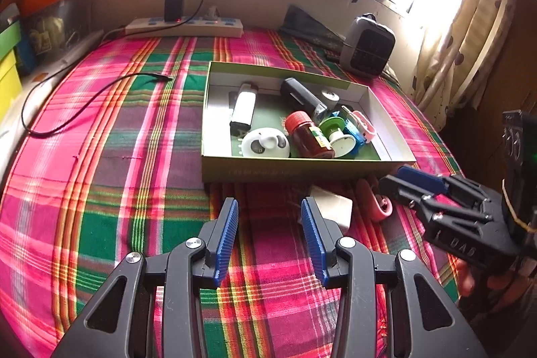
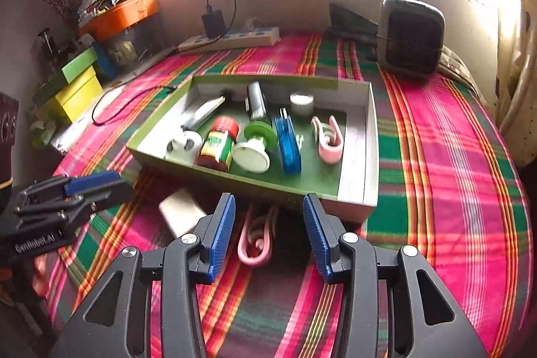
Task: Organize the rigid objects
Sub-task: 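Withdraw both open grippers from the tray toward the white charger and pink clip, then lower the left gripper around the white charger while the right gripper straddles the pink clip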
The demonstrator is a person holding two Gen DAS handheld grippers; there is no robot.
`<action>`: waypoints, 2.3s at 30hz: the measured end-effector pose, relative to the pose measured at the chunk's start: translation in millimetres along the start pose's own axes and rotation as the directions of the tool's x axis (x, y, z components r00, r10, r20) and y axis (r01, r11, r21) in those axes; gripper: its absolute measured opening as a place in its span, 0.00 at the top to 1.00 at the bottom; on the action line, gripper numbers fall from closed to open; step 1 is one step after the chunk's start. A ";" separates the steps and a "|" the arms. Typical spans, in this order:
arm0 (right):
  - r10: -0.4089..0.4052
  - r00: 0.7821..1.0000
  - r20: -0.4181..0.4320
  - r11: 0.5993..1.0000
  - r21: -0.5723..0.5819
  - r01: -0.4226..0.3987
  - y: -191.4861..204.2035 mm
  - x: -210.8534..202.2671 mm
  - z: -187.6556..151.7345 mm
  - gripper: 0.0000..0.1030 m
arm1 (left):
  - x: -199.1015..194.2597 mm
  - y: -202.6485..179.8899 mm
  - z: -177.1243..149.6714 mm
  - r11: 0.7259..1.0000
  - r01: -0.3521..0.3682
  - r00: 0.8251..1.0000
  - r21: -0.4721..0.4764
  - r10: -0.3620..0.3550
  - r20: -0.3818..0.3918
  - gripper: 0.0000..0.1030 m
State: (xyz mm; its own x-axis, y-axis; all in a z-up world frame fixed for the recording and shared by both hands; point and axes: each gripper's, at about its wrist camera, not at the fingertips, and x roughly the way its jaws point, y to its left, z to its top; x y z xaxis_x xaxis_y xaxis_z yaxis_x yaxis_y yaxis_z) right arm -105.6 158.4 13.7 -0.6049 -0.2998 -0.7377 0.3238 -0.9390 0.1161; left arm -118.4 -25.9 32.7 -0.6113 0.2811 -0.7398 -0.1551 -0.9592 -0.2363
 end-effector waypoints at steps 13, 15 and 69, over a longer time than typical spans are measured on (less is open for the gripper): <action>-0.048 0.997 -0.054 0.998 -0.039 0.046 8.0 14.2 -13.1 0.57 | 3.1 -3.7 -8.5 1.000 0.015 1.000 -0.001 -0.015 -0.024 0.63; -0.061 0.997 -0.057 0.997 -0.040 0.058 6.4 15.1 -14.1 0.57 | 4.5 -5.5 -9.2 1.000 0.020 0.999 -0.003 -0.020 -0.031 0.63; 0.003 0.998 -0.058 0.997 -0.083 -0.008 3.9 11.2 -24.2 0.77 | 13.7 -9.4 -24.7 0.993 -0.119 0.990 -0.004 0.119 -0.072 0.63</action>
State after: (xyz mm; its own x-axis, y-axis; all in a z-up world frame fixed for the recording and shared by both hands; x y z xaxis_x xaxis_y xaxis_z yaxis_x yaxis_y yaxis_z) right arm -93.5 155.5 -10.2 -0.5609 -0.2929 -0.7743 0.3881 -0.9192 0.0666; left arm -106.2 -12.3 9.2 -0.5676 0.1666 -0.8062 -0.0777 -0.9858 -0.1490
